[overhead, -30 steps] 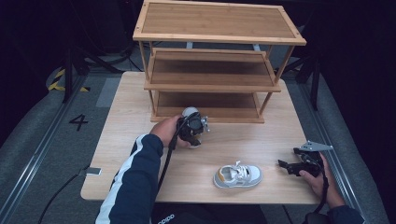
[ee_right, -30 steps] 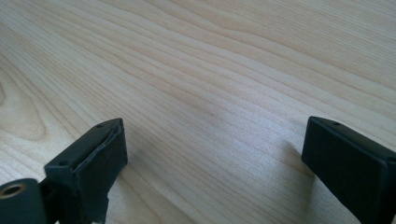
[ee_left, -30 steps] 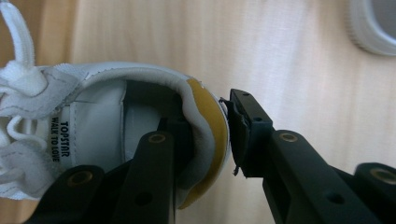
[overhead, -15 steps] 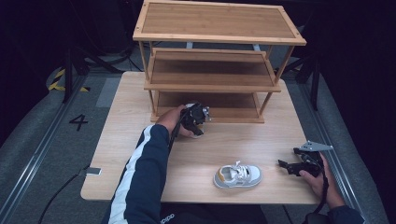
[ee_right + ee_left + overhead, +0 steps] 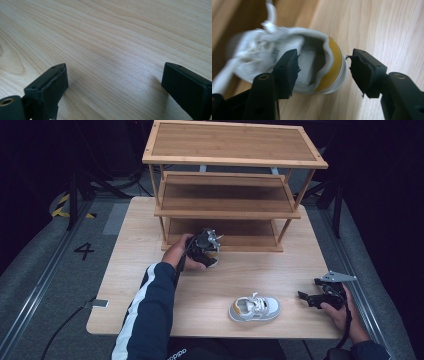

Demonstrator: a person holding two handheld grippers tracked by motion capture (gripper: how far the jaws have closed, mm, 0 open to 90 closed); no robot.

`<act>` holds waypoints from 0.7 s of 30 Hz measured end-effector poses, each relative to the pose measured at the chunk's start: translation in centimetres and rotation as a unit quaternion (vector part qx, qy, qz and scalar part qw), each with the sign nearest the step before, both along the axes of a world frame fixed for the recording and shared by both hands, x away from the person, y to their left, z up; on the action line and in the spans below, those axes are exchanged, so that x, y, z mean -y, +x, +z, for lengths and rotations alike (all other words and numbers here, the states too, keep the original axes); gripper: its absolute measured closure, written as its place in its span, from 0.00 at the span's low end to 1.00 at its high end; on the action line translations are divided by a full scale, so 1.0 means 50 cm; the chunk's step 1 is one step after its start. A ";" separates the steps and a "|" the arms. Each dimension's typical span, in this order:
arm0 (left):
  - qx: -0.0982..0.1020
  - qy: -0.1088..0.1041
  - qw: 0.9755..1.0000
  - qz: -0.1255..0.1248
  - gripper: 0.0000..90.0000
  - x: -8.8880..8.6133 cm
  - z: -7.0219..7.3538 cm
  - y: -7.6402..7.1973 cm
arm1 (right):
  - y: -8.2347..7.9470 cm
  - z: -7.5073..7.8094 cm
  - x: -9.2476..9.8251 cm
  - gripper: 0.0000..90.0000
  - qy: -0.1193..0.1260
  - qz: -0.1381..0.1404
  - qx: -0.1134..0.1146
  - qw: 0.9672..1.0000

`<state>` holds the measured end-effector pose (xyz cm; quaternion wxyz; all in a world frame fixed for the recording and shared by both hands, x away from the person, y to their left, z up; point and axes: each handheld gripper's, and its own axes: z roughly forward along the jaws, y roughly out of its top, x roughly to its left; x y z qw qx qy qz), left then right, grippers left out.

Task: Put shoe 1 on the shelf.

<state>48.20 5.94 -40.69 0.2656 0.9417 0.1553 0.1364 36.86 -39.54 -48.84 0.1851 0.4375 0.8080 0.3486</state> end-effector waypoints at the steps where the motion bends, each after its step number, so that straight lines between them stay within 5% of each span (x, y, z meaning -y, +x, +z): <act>1: -0.002 -0.016 1.000 0.004 0.41 -0.007 0.004 -0.004 | 0.000 0.000 0.000 0.08 0.000 0.000 0.000 1.000; 4: 0.011 -0.029 0.999 0.025 0.34 -0.017 0.008 -0.018 | 0.000 0.000 0.000 0.08 0.000 0.000 0.000 1.000; 7: 0.018 -0.075 0.995 0.059 0.31 -0.042 0.003 -0.045 | 0.000 0.000 0.000 0.08 0.000 0.000 0.000 1.000; 9: 0.020 -0.085 0.993 0.074 0.27 -0.047 -0.002 -0.051 | -0.001 0.000 0.000 0.08 0.000 0.000 0.001 1.000; 12: 0.022 -0.115 0.986 0.119 0.23 -0.059 -0.036 -0.066 | -0.001 0.000 0.000 0.08 0.000 0.000 0.001 1.000; 17: 0.010 -0.139 0.979 0.146 0.20 -0.058 -0.076 -0.070 | -0.001 0.000 0.000 0.08 0.000 0.000 0.001 1.000; 21: 0.003 -0.137 0.977 0.163 0.19 -0.044 -0.103 -0.060 | -0.001 0.000 0.000 0.08 0.000 0.000 0.001 1.000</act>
